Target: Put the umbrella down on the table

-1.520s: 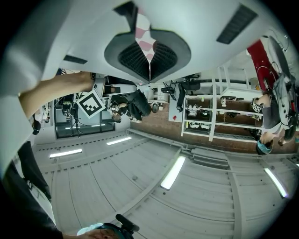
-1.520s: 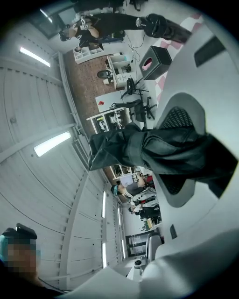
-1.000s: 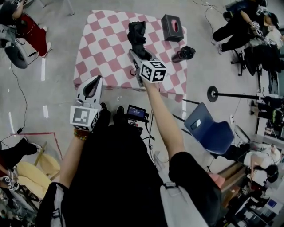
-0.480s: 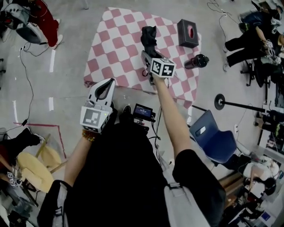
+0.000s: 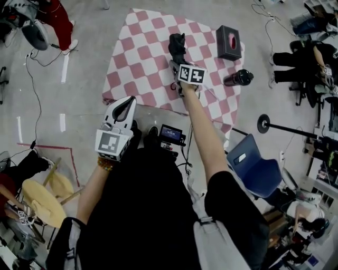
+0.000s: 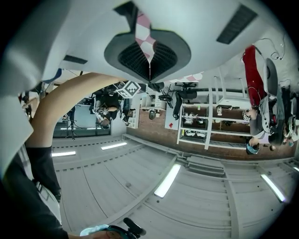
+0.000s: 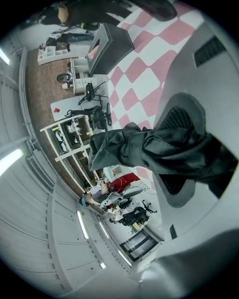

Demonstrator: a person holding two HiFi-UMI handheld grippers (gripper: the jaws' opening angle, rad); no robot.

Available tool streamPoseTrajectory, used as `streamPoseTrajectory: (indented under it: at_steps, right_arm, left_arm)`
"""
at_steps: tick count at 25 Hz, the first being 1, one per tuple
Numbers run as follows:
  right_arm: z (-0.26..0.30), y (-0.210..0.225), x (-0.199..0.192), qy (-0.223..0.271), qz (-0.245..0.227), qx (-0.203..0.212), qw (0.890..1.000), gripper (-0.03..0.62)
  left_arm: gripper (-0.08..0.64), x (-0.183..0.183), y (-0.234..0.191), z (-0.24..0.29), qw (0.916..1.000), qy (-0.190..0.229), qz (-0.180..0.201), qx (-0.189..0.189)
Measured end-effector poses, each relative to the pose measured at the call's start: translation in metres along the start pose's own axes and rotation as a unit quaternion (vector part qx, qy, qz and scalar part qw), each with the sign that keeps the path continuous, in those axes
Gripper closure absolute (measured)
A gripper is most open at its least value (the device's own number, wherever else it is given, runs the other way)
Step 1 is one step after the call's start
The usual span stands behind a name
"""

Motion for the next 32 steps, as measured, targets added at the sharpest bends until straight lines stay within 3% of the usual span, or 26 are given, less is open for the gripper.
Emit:
streamPoseTrajectory:
  at_steps: [13, 32]
  right_arm:
    - [0.049, 0.021, -0.022, -0.06, 0.03, -0.029, 0.997, 0.373]
    - [0.076, 0.035, -0.04, -0.091, 0.075, -0.042, 0.992, 0.371]
  left_arm:
    - [0.546, -0.006, -0.027, -0.01, 0.9996, -0.009, -0.007, 0.027]
    - [0.546, -0.016, -0.047, -0.017, 0.9988, -0.014, -0.021, 0.042]
Point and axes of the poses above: the fingertips, and each gripper's own axes: z forward along the fingers, y to its right, x out of its top, the point moved 1 cm from there along -z, backward along the fingers, and after that the axes turned 1 degree about -z, right-handed, at the moved point
